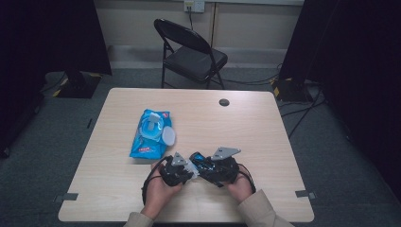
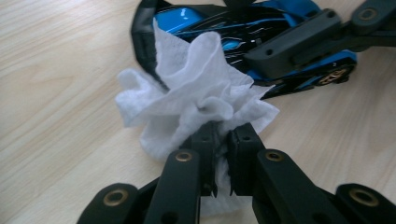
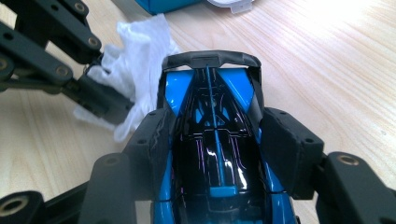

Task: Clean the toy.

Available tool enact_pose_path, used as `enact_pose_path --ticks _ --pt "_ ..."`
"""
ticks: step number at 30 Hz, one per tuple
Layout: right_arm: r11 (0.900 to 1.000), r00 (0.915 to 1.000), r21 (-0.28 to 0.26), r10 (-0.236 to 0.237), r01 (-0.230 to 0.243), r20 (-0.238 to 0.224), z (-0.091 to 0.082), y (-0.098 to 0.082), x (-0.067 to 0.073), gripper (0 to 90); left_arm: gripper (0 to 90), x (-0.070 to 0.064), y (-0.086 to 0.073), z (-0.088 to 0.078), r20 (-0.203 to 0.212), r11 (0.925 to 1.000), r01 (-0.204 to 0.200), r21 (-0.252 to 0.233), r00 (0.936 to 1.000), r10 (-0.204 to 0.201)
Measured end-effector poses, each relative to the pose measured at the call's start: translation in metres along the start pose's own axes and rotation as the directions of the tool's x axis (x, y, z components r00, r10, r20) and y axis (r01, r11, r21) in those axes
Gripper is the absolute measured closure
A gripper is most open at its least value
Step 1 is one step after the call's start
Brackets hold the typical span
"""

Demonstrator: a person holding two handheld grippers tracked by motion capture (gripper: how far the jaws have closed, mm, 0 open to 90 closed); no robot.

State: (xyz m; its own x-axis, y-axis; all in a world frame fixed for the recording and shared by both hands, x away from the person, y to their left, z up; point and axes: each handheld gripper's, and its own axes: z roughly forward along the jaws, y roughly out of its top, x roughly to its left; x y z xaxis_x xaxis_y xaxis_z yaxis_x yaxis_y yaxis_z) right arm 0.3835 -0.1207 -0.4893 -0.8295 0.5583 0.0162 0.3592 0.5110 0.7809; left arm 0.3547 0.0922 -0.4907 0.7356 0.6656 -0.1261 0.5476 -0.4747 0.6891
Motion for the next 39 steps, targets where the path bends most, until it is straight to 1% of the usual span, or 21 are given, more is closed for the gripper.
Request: enact_pose_path --ticks 2,4,8,9,13,15,16,17,19,23,24,26,27,31,33,34,35,36,39 --pt "1.000 1.0000 -0.001 -0.002 0.002 0.001 0.000 0.000 0.000 42.8 83.3 -0.004 0.001 0.001 0.000 0.9999 -0.013 -0.003 0.9999 0.013" --pt "1.000 1.0000 -0.001 -0.002 0.002 0.001 0.000 0.000 0.000 42.8 83.3 -0.007 0.001 0.003 0.005 0.9999 -0.012 -0.004 0.9999 0.012" --pt "1.000 1.0000 -0.001 -0.003 0.003 0.001 0.000 0.000 0.000 42.8 83.3 -0.012 0.002 0.005 0.030 0.9997 -0.022 -0.001 0.9993 0.022" --pt "1.000 1.0000 -0.001 -0.004 0.004 0.002 0.000 0.000 0.000 42.8 83.3 -0.014 0.003 0.005 0.025 0.9996 -0.029 0.002 0.9993 0.029" --pt "1.000 1.0000 -0.001 -0.003 0.003 0.000 0.000 0.000 0.000 42.8 83.2 -0.017 0.004 0.007 0.031 0.9994 -0.034 0.004 0.9989 0.034" --pt "1.000 1.0000 -0.002 -0.003 0.003 0.001 0.000 0.000 0.000 42.8 83.4 -0.020 0.005 0.009 0.067 0.9995 -0.033 0.001 0.9972 0.033" --pt "1.000 1.0000 -0.002 -0.004 0.004 0.003 0.000 0.000 0.000 42.8 83.4 -0.023 0.005 0.010 0.078 0.9992 -0.040 0.001 0.9962 0.040" --pt "1.000 1.0000 -0.002 -0.005 0.005 0.003 0.000 0.000 0.000 42.8 83.3 -0.026 0.006 0.011 0.082 0.9987 -0.052 0.000 0.9953 0.051" --pt "1.000 1.0000 -0.002 -0.006 0.006 0.003 0.000 0.000 0.000 42.8 83.3 -0.031 0.008 0.014 0.093 0.9985 -0.055 0.002 0.9942 0.054" --pt "1.000 1.0000 -0.001 -0.005 0.005 0.003 0.000 0.000 0.000 42.8 83.3 -0.036 0.009 0.017 0.106 0.9983 -0.058 0.001 0.9927 0.057" --pt "1.000 1.0000 -0.002 -0.004 0.004 0.001 0.000 0.000 0.000 42.8 83.3 -0.036 0.009 0.017 0.108 0.9980 -0.064 0.001 0.9922 0.063" --pt "1.000 1.0000 -0.002 -0.002 0.002 0.000 0.000 0.000 0.000 42.8 83.3 -0.039 0.009 0.018 0.121 0.9981 -0.061 -0.001 0.9908 0.061" --pt "1.000 1.0000 -0.003 -0.002 0.002 0.000 0.000 0.000 0.000 42.8 83.3 -0.041 0.009 0.019 0.118 0.9976 -0.069 0.000 0.9906 0.069" --pt "1.000 1.0000 -0.005 -0.002 0.002 0.000 0.000 -0.001 0.000 42.8 83.3 -0.046 0.011 0.021 0.120 0.9965 -0.083 0.006 0.9894 0.082" --pt "1.000 1.0000 -0.004 -0.004 0.004 0.001 0.000 0.000 0.000 42.8 83.3 -0.047 0.011 0.021 0.124 0.9967 -0.082 0.003 0.9890 0.081" --pt "1.000 1.0000 -0.003 -0.003 0.003 0.001 0.000 0.000 0.000 42.8 83.3 -0.048 0.011 0.022 0.130 0.9972 -0.075 -0.002 0.9887 0.074" --pt "1.000 1.0000 -0.003 -0.003 0.003 0.001 0.000 0.000 0.000 42.8 83.3 -0.049 0.011 0.022 0.137 0.9964 -0.085 -0.001 0.9870 0.084" --pt "1.000 1.0000 -0.004 -0.006 0.006 0.002 0.000 0.000 0.000 42.8 83.3 -0.051 0.011 0.023 0.146 0.9966 -0.083 -0.004 0.9858 0.083" --pt "1.000 1.0000 -0.003 -0.005 0.005 0.002 0.000 0.000 0.000 42.8 83.3 -0.056 0.013 0.026 0.155 0.9956 -0.093 -0.007 0.9836 0.093"
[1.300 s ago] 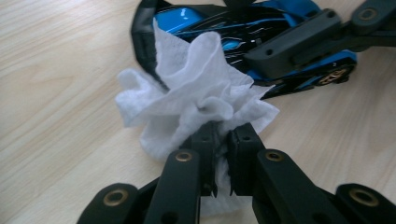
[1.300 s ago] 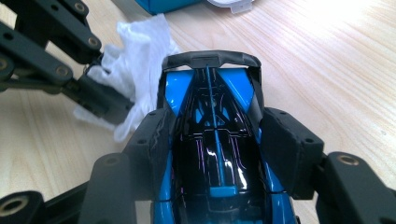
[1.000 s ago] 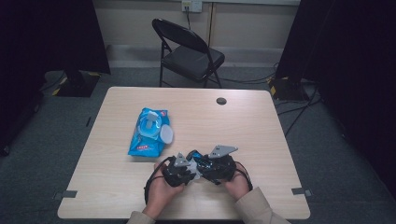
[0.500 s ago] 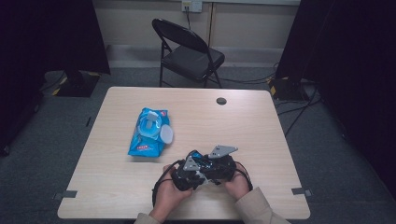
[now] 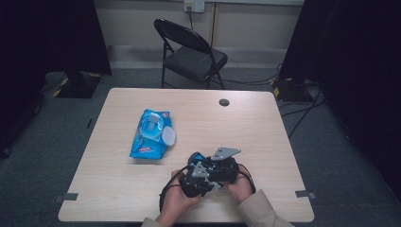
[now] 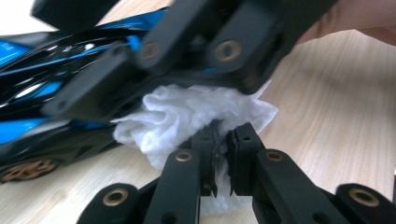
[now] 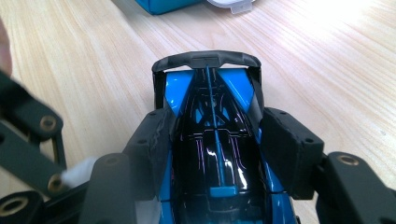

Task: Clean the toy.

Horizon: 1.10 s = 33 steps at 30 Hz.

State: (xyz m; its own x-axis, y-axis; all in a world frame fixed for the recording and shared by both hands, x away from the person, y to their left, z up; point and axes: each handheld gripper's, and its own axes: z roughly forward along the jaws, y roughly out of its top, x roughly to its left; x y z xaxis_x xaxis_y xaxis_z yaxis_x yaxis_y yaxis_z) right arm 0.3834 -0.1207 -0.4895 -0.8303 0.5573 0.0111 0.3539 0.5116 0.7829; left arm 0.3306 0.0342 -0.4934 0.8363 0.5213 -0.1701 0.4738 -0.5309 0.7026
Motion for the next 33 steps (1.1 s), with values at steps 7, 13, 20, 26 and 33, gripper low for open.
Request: enact_pose_path --ticks 7,13,20,26,33 --pt "1.000 1.0000 0.000 0.002 -0.002 -0.002 0.000 0.000 0.000 42.8 83.0 -0.005 0.002 0.004 0.031 1.0000 -0.007 -0.006 0.9995 0.007" --pt "1.000 1.0000 0.000 0.006 -0.006 -0.002 0.000 0.000 0.000 42.7 82.2 -0.006 0.001 0.003 0.054 0.9998 -0.011 -0.016 0.9984 0.012" --pt "1.000 0.9998 0.006 0.018 -0.018 0.000 -0.001 0.000 0.000 42.5 81.7 -0.006 0.000 -0.003 0.061 0.9995 -0.026 -0.019 0.9977 0.027" --pt "0.999 0.9986 0.015 0.052 -0.052 0.000 -0.003 0.000 -0.002 41.9 80.9 -0.002 -0.004 -0.007 0.055 0.9995 -0.019 -0.024 0.9982 0.021" --pt "0.996 0.9961 -0.018 0.088 -0.088 -0.013 -0.009 0.003 -0.004 33.9 80.4 0.001 -0.004 -0.014 0.042 0.9994 -0.017 -0.031 0.9989 0.018"
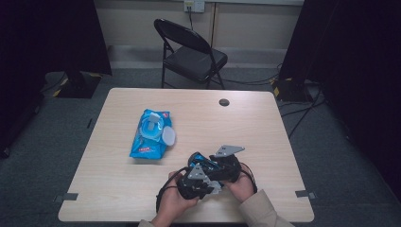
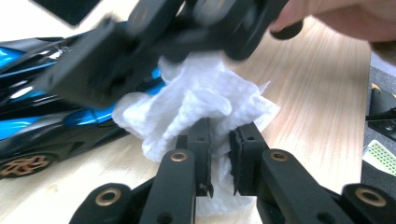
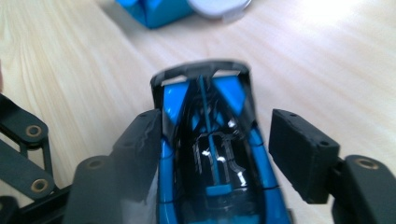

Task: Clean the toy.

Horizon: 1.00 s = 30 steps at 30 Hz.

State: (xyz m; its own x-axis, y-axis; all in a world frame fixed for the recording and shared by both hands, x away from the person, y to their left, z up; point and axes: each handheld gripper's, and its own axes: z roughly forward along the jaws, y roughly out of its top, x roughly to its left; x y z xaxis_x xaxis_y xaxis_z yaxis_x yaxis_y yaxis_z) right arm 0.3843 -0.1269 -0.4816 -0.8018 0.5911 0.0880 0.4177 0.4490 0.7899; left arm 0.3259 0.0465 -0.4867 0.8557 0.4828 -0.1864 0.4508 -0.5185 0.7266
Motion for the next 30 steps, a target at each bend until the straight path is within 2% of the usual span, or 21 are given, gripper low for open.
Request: enact_pose_path --ticks 8,12,15,20,27,30 --pt "0.999 0.9996 -0.038 0.024 -0.023 0.013 -0.024 0.005 -0.010 30.6 80.2 -0.001 0.010 -0.013 -0.002 0.9994 -0.016 -0.032 0.9999 0.016" --pt "0.998 0.9982 -0.057 0.041 -0.039 0.044 -0.041 0.001 -0.020 30.5 80.1 -0.003 0.019 -0.013 0.002 0.9984 -0.024 -0.051 0.9997 0.024" --pt "0.996 0.9958 -0.067 0.064 -0.060 0.065 -0.053 -0.005 -0.029 30.5 79.8 -0.007 0.027 -0.008 0.011 0.9973 -0.034 -0.065 0.9993 0.035" --pt "0.990 0.9886 -0.085 0.119 -0.111 0.093 -0.070 -0.015 -0.041 30.6 79.0 -0.012 0.039 0.009 0.032 0.9974 -0.047 -0.055 0.9983 0.048" --pt "0.990 0.9841 -0.088 0.119 -0.108 0.132 -0.083 -0.023 -0.041 30.2 78.8 -0.021 0.052 0.032 0.074 0.9962 -0.074 -0.046 0.9942 0.077" --pt "0.991 0.9818 -0.087 0.117 -0.105 0.149 -0.089 -0.026 -0.041 30.2 78.8 -0.021 0.055 0.037 0.078 0.9958 -0.083 -0.038 0.9932 0.086"
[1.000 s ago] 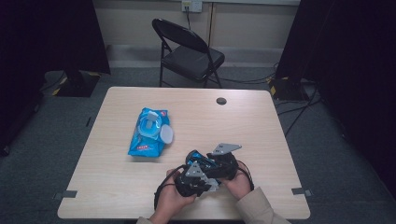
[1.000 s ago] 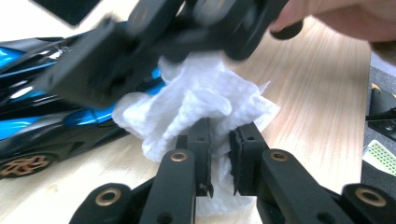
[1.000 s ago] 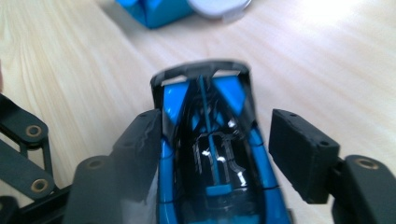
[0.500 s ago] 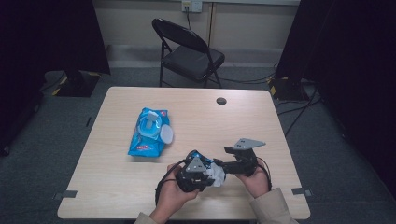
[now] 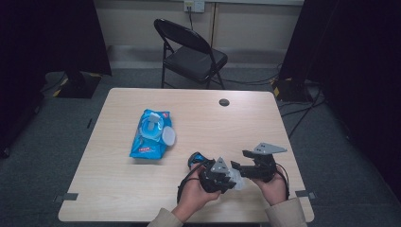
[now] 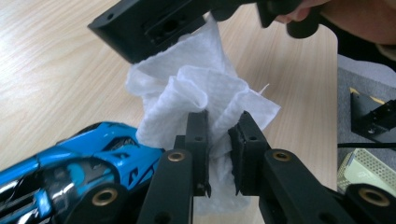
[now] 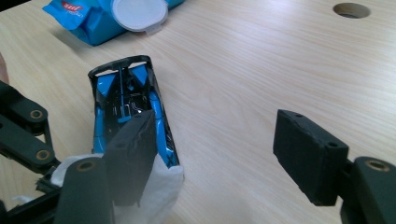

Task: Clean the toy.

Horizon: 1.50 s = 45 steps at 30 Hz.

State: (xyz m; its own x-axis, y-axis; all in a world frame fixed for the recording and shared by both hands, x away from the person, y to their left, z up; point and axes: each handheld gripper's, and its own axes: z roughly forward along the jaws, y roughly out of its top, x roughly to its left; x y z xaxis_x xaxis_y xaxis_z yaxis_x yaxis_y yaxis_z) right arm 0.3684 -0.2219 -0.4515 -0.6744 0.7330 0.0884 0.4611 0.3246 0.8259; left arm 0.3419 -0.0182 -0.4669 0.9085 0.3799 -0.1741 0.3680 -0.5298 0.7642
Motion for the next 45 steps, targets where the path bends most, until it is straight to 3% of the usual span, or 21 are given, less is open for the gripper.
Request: enact_pose_path --ticks 7,14,18,24,27,34,37,45 --pt "0.999 0.9983 -0.007 0.042 -0.042 0.041 -0.011 -0.009 -0.007 27.7 71.9 0.004 0.004 0.009 0.004 0.9999 -0.009 -0.007 0.9999 0.010" --pt "0.999 0.9980 -0.009 0.044 -0.043 0.047 -0.016 -0.013 -0.008 27.6 53.7 0.005 0.008 0.013 -0.027 0.9988 -0.049 -0.006 0.9985 0.049" --pt "0.999 0.9981 -0.006 0.044 -0.044 0.043 -0.017 -0.014 -0.007 27.9 44.6 0.006 0.012 0.006 -0.032 0.9977 -0.062 -0.028 0.9976 0.061" --pt "1.000 0.9996 0.009 0.027 -0.027 0.006 -0.017 -0.014 -0.002 32.5 35.7 0.019 0.015 -0.017 -0.084 0.9968 -0.071 -0.037 0.9942 0.068" --pt "1.000 0.9999 0.020 0.015 -0.015 -0.005 -0.017 -0.013 0.002 35.2 33.7 0.027 0.012 -0.030 -0.107 0.9969 -0.070 -0.036 0.9921 0.065" --pt "1.000 0.9997 0.011 0.001 -0.001 -0.026 -0.020 -0.008 0.010 36.9 31.0 0.054 -0.004 -0.054 -0.175 0.9995 -0.017 -0.027 0.9845 0.012" --pt "0.999 0.9994 0.032 -0.008 0.009 -0.035 -0.014 -0.011 0.013 36.9 28.7 0.061 -0.011 -0.055 -0.187 0.9999 -0.008 -0.008 0.9824 0.006" --pt "0.997 0.9984 0.079 -0.005 0.009 -0.056 -0.003 -0.020 0.015 36.2 24.5 0.068 -0.024 -0.042 -0.168 0.9995 -0.021 0.024 0.9854 0.025"
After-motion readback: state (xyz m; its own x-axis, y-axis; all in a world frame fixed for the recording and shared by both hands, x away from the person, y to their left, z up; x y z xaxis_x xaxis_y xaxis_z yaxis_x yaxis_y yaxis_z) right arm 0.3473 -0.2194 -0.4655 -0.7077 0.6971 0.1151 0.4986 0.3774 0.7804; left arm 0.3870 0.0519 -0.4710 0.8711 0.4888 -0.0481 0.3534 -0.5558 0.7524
